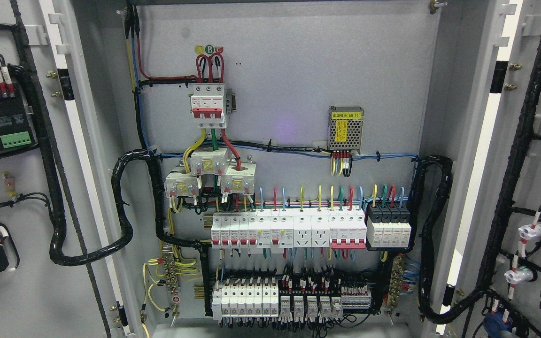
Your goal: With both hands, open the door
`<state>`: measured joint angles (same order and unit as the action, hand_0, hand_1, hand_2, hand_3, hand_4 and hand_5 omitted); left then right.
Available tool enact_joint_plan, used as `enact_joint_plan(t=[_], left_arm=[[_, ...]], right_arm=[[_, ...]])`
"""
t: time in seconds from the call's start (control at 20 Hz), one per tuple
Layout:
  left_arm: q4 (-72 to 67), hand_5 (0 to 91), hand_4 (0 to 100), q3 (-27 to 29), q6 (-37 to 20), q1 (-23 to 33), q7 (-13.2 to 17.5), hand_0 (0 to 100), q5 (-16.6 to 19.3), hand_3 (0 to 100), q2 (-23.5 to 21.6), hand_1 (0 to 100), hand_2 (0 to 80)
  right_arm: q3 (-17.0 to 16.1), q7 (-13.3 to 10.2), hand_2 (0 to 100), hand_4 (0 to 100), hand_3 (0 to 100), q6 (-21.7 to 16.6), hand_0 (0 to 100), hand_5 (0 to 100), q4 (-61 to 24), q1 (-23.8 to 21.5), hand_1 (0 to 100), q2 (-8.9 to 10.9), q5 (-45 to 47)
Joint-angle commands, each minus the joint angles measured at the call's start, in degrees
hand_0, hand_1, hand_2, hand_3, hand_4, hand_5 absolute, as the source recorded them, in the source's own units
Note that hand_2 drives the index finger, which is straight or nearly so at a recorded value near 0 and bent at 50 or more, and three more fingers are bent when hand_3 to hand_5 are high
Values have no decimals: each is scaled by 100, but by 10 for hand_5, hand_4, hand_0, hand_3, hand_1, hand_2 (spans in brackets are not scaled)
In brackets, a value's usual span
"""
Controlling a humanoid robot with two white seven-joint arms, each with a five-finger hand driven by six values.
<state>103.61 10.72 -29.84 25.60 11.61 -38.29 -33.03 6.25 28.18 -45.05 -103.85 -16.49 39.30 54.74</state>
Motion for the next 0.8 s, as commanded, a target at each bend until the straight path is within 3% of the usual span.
enact_joint_plan(t=[0.0, 0.2, 0.4, 0.6, 0.75], left_arm=[[186, 0, 43, -772, 13, 164, 0, 0, 892, 0, 1017, 0, 0], [151, 0, 43, -939, 13, 313, -9, 0, 1183, 0, 1263, 0, 0], [-129, 0, 43, -1168, 13, 463, -9, 0, 1832, 0, 1746, 0, 0], [-744, 0, 42, -1422, 13, 577, -9, 0, 2422, 0, 2107, 0, 0], [-1210, 0, 42, -1563, 13, 612, -18, 0, 2659, 0, 2230, 0, 0]], right_arm=[[1299, -129, 0, 0, 0, -355, 0, 0, 259, -56, 0, -589, -385], [1546, -120, 0, 0, 0, -356, 0, 0, 470, -302, 0, -853, -692], [1607, -111, 0, 0, 0, -364, 0, 0, 813, -688, 0, -1178, -965], [1634, -111, 0, 0, 0, -373, 0, 0, 945, -1049, 0, -1354, -1062], [1678, -102, 0, 0, 0, -688, 0, 0, 1585, -1067, 0, -1416, -1062]])
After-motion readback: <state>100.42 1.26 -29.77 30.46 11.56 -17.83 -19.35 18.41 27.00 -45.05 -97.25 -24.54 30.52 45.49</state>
